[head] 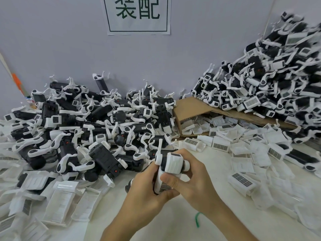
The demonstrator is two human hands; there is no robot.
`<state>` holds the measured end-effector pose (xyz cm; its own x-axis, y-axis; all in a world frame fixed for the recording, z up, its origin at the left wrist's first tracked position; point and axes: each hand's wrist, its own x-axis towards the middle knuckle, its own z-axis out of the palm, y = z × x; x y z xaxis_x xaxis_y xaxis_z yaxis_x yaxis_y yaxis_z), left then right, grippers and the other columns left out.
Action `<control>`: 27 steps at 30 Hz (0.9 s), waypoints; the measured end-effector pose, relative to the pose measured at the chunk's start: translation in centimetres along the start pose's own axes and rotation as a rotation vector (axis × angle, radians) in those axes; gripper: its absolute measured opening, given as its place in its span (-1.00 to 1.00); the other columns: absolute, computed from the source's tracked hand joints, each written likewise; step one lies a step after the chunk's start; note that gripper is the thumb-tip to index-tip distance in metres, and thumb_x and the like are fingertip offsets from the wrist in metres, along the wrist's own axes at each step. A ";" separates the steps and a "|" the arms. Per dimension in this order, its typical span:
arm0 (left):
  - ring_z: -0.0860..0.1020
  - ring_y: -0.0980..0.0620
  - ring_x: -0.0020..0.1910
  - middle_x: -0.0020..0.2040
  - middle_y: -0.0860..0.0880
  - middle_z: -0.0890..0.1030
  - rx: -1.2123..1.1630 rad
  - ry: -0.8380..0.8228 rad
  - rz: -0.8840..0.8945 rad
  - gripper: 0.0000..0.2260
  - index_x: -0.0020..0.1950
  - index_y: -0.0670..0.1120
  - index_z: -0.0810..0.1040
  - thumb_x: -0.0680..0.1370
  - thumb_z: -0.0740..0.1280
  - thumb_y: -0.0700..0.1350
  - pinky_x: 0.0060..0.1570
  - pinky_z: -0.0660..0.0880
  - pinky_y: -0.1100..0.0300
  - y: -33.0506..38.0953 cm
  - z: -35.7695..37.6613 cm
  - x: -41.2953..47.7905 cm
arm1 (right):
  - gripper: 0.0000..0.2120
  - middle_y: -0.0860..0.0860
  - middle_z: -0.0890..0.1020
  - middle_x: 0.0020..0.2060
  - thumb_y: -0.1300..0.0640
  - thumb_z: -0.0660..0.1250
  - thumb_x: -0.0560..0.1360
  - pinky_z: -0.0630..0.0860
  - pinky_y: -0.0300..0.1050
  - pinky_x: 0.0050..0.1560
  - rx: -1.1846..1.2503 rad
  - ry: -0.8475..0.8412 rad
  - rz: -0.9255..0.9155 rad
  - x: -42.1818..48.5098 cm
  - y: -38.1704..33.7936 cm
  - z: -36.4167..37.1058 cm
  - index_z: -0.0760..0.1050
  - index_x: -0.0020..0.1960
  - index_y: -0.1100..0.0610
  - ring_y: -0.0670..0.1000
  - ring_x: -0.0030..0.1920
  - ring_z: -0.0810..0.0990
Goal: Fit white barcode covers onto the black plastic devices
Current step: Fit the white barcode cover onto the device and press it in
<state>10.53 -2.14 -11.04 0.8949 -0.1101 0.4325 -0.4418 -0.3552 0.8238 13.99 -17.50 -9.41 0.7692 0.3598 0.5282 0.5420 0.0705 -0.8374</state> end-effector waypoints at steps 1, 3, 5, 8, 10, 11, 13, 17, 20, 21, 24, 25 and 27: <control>0.64 0.05 0.12 0.12 0.14 0.67 0.002 0.000 -0.011 -0.58 0.21 0.26 0.50 0.42 0.53 0.00 0.06 0.59 0.05 -0.1 0.0 0.0 | -0.74 -0.03 0.64 -0.11 -0.04 0.53 0.41 0.57 -0.18 -0.05 -0.002 -0.006 0.007 0.0 0.0 0.0 0.58 0.07 -0.09 0.02 -0.08 0.64; 0.65 0.06 0.02 0.07 0.12 0.68 -0.012 -0.007 -0.044 -0.58 0.20 0.26 0.51 0.41 0.52 -0.01 0.01 0.60 -0.09 -0.1 0.0 0.0 | -0.72 -0.02 0.65 -0.10 -0.06 0.52 0.41 0.58 -0.16 -0.04 -0.001 -0.034 0.041 0.2 0.2 -0.3 0.59 0.09 -0.09 0.02 -0.07 0.65; 0.64 0.06 -0.14 -0.02 0.09 0.68 -0.027 0.003 -0.052 -0.60 0.18 0.26 0.52 0.38 0.52 0.04 -0.12 0.62 -0.11 0.1 0.2 -0.1 | -0.68 -0.03 0.65 0.00 -0.11 0.51 0.38 0.60 -0.09 0.02 -0.010 -0.041 0.089 0.5 0.2 -0.8 0.59 0.12 -0.16 0.02 0.02 0.66; 0.66 0.04 -0.23 -0.06 0.08 0.68 -0.088 0.121 -0.060 -0.58 0.11 0.28 0.55 0.31 0.57 0.04 -0.31 0.59 0.15 0.5 0.0 0.0 | -0.68 -0.14 0.52 0.21 -0.21 0.45 0.35 0.58 -0.09 0.13 -0.075 0.020 0.107 0.9 0.2 -1.9 0.59 0.11 -0.29 -0.06 0.24 0.55; 0.67 0.05 -0.19 -0.01 0.13 0.66 -0.100 0.228 -0.071 -0.55 0.10 0.28 0.56 0.28 0.59 0.01 -0.30 0.59 0.24 0.4 -0.5 0.1 | -0.68 -0.20 0.49 0.15 -0.24 0.43 0.34 0.55 -0.14 0.09 -0.135 0.086 0.104 1.1 0.3 -2.5 0.63 0.08 -0.23 -0.10 0.21 0.53; 0.67 0.04 -0.17 0.01 0.15 0.65 -0.083 0.260 -0.074 -0.54 0.12 0.27 0.55 0.28 0.58 0.04 -0.25 0.62 0.18 0.3 -0.7 0.1 | -0.67 -0.20 0.51 0.10 -0.25 0.43 0.34 0.54 -0.13 0.06 -0.143 0.095 0.114 1.1 0.3 -2.6 0.63 0.07 -0.19 -0.09 0.14 0.55; 0.65 0.00 -0.19 0.01 0.15 0.64 -0.073 0.270 -0.078 -0.51 0.15 0.24 0.54 0.26 0.56 0.13 -0.18 0.65 0.00 0.3 -0.9 0.1 | -0.66 -0.08 0.58 0.03 -0.21 0.42 0.38 0.56 -0.01 0.03 -0.085 0.036 0.152 1.1 0.5 -2.5 0.61 0.09 -0.09 0.00 0.04 0.58; 0.62 -0.08 -0.26 0.02 0.12 0.64 -0.100 0.249 -0.065 -0.54 0.15 0.24 0.55 0.28 0.54 0.13 -0.24 0.64 -0.07 0.6 -0.8 0.0 | -0.69 -0.07 0.64 -0.11 -0.03 0.42 0.48 0.55 -0.08 -0.04 0.039 -0.086 0.199 1.0 0.6 -2.5 0.53 0.18 0.02 -0.04 -0.08 0.60; 0.53 -0.33 -0.25 0.00 0.06 0.66 -0.136 0.290 -0.064 -0.53 0.17 0.17 0.55 0.28 0.53 0.14 -0.25 0.56 -0.11 0.9 -0.9 0.0 | -0.63 -0.20 0.57 -0.22 0.09 0.38 0.49 0.44 -0.32 -0.19 0.060 -0.129 0.227 1.1 0.3 -2.9 0.50 0.29 0.02 -0.19 -0.21 0.51; 0.51 -0.35 -0.23 -0.01 0.04 0.66 -0.149 0.304 -0.062 -0.55 0.15 0.16 0.56 0.29 0.52 0.14 -0.22 0.55 -0.12 0.9 -0.9 0.1 | -0.64 -0.17 0.55 -0.23 0.10 0.38 0.49 0.43 -0.31 -0.23 0.057 -0.150 0.238 1.1 0.3 -3.1 0.51 0.29 0.02 -0.16 -0.24 0.49; 0.56 -0.25 -0.18 -0.06 -0.02 0.68 -0.171 0.330 -0.036 -0.64 0.11 0.15 0.58 0.34 0.47 0.15 -0.19 0.56 0.00 1.1 -1.3 0.1 | -0.70 -0.04 0.59 -0.22 0.06 0.38 0.48 0.43 -0.18 -0.30 0.076 -0.184 0.286 1.1 0.1 -3.4 0.52 0.19 0.10 -0.03 -0.25 0.48; 0.60 -0.14 -0.15 -0.09 -0.04 0.69 -0.172 0.330 -0.028 -0.67 0.10 0.16 0.58 0.36 0.45 0.16 -0.17 0.57 0.07 1.0 -1.5 0.1 | -0.69 -0.03 0.61 -0.22 0.01 0.38 0.47 0.44 -0.17 -0.32 0.088 -0.184 0.305 1.1 0.1 -3.4 0.51 0.16 0.12 -0.01 -0.25 0.49; 0.61 -0.14 -0.08 -0.11 -0.07 0.69 -0.182 0.332 -0.036 -0.68 0.09 0.14 0.60 0.38 0.42 0.18 -0.13 0.56 -0.07 1.1 -1.7 0.2 | -0.65 0.01 0.63 -0.20 -0.08 0.36 0.44 0.43 -0.18 -0.34 0.129 -0.192 0.339 1.1 0.2 -3.5 0.52 0.13 0.10 0.00 -0.26 0.52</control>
<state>10.10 -1.01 -9.48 0.8544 0.2166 0.4724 -0.4408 -0.1796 0.8795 16.17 -20.34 -8.52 0.8131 0.5489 0.1939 0.2129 0.0297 -0.9766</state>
